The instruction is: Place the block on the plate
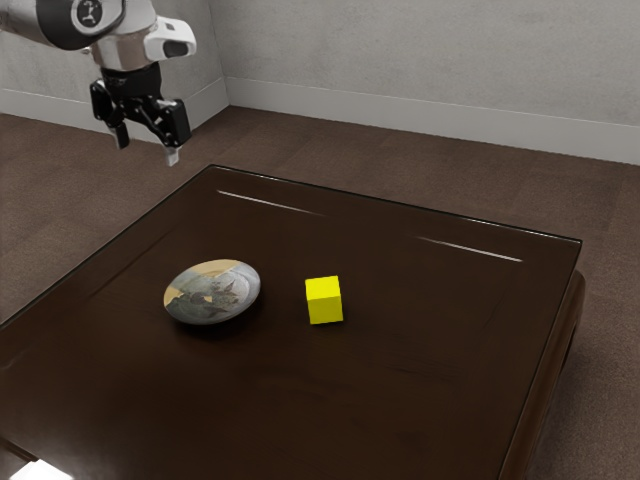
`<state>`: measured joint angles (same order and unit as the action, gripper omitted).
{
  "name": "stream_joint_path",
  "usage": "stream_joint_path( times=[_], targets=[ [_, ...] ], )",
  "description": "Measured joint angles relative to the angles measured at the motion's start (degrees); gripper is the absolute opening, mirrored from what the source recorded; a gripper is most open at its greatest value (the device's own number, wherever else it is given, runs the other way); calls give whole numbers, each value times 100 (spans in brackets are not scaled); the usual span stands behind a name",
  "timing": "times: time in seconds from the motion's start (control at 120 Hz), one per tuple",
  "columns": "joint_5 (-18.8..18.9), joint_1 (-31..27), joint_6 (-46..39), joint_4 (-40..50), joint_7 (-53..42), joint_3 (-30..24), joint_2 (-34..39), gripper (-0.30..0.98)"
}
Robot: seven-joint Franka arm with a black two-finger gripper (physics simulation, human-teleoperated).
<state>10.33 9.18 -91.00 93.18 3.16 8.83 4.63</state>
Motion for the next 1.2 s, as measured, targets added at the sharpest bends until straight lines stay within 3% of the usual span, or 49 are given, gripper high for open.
stream_joint_path(
  times=[0.15, 0.25, 0.525, 0.7, 0.925, 1.2],
  targets=[
    [89, -32, -70, 6, 116, -159, -77, 69],
    [85, 55, -206, 31, 178, -192, -492, 69],
    [-1035, 72, -1169, 261, 1043, -370, -1947, 69],
    [-1347, 339, -1803, 206, 1890, -451, -2635, 69],
    [-1440, 450, -2270, -557, 2720, -457, -3492, 69],
    [-1429, 239, -2458, -1160, 2867, -431, -4143, 69]
  ],
)
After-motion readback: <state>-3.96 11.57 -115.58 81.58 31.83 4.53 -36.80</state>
